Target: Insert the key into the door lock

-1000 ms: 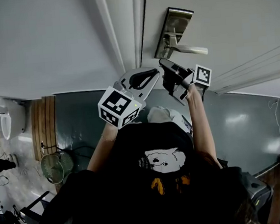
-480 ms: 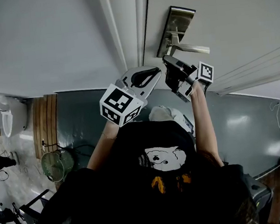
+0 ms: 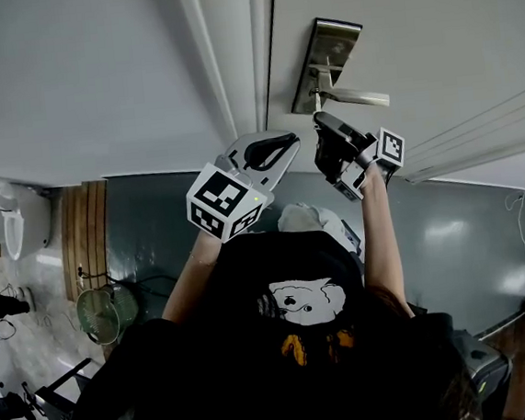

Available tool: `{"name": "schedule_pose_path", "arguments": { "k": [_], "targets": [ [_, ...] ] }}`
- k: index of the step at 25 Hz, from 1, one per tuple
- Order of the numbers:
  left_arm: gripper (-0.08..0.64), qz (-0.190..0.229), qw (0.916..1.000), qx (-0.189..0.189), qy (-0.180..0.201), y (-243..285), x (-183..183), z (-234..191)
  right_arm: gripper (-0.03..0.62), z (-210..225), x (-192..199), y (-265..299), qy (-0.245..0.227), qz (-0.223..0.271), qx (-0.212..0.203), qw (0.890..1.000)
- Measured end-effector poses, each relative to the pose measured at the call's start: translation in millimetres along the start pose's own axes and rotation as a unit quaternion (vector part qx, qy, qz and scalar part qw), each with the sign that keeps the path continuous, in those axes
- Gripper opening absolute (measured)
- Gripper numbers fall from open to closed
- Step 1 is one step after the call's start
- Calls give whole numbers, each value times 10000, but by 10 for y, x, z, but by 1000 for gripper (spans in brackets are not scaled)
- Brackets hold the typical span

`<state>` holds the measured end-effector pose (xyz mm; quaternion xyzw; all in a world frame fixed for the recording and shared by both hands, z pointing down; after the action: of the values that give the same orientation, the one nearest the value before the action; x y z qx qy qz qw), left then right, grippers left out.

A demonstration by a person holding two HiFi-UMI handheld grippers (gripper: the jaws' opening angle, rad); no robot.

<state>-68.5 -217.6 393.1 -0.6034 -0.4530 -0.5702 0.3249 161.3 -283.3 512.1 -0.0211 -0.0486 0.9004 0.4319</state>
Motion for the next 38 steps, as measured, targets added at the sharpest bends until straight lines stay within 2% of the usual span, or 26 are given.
{"name": "schedule_pose_path", "arguments": {
  "k": [13,21,30,35,38],
  "targets": [
    [26,-10,10000,29,18,39,11,11,23,-29,54,150,111,-162,64,9998],
    [26,-8,10000,-93,-9,-10,29,-30,23,-18,1,115,-57,-110,172,9998],
    [26,-23,10000,-40,31,43,19,0,23,34,26,107,357,33,-134,9993],
    [26,-31,10000,-40,42,41,3,16,23,-69,-48,66,-136,-140,354,9992],
    [26,-67,10000,-61,28,38,10,13,23,-97,-72,82,-206,-221,407,9987]
  ]
}}
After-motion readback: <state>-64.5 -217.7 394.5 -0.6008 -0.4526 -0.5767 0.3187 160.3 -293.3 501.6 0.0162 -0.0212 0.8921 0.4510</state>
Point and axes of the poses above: the fingertips, and each gripper's own axes: y forward along the fingers, z to its right, x out of its underside, the point moved 10 cm from there along -y, backward along the fingers, and after that the axes turned 7 degrees about x, right-handed, at the moved point
